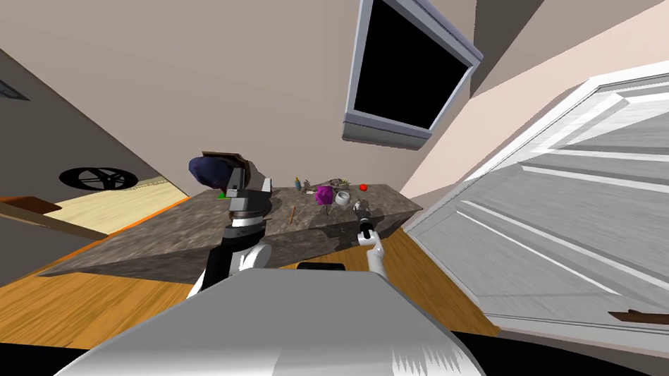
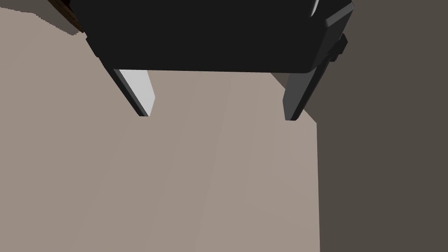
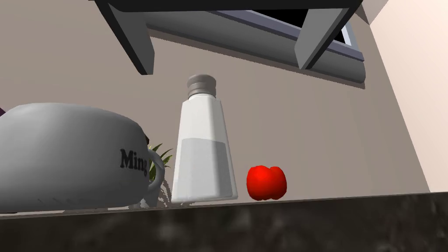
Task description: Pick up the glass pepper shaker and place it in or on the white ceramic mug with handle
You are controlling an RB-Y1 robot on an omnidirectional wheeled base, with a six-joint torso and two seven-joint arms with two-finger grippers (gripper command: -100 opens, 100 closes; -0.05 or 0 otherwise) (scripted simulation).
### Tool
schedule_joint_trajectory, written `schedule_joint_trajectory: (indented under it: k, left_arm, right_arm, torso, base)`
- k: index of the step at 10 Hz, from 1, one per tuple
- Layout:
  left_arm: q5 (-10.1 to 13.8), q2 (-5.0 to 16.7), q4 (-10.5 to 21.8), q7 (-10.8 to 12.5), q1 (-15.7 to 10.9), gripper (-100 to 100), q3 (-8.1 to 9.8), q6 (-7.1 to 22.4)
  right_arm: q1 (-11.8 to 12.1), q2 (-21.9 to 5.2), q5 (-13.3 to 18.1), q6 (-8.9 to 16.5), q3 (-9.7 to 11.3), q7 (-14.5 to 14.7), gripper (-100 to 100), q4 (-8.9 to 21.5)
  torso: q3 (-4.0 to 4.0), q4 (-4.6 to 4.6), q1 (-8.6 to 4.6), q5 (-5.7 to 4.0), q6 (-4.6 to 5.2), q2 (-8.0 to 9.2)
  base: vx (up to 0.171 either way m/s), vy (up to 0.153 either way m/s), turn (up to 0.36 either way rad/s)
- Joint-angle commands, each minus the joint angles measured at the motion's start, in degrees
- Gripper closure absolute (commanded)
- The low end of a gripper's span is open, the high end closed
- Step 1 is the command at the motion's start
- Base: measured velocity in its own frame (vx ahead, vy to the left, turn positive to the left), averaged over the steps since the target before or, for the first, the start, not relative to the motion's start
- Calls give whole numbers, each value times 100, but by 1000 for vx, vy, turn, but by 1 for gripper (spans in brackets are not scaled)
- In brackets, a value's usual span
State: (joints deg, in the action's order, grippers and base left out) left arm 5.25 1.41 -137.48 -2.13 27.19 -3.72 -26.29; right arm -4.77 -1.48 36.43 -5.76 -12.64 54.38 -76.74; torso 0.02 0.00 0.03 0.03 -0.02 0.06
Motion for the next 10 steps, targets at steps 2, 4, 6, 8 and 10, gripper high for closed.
schedule_joint_trajectory:
  k: [2, 4, 6, 8, 10]
  left_arm:
    - [0, 0, 0, 0, 0, 0, 0, 0]
    - [0, 0, 0, 0, 0, 0, 0, 0]
    - [0, 0, 0, 0, 0, 0, 0, 0]
    - [0, 0, 0, 0, 0, 0, 0, 0]
    - [0, 0, 0, 0, 0, 0, 0, 0]
  right_arm:
    - [-274, -133, -183, 57, -3, -330, -100, 116]
    - [-462, -217, -326, 118, 12, -586, -100, 191]
    - [-664, -301, -482, 192, 33, -876, -100, 282]
    - [-878, -383, -651, 279, 60, -1196, -100, 390]
    - [-1103, -465, -829, 377, 93, -1545, -100, 512]
  torso:
    - [1, 0, 2, 0, -1, 2]
    - [0, 0, -4, -1, 0, 1]
    - [-1, -1, -5, -1, 0, -2]
    - [-2, -1, -4, -1, 0, -3]
    - [-1, -1, -7, -2, 0, -1]
  base:
    - [-45, 16, -23]
    - [-40, 1, -22]
    - [-32, 2, -26]
    - [-35, 2, -32]
    - [-38, -6, -32]
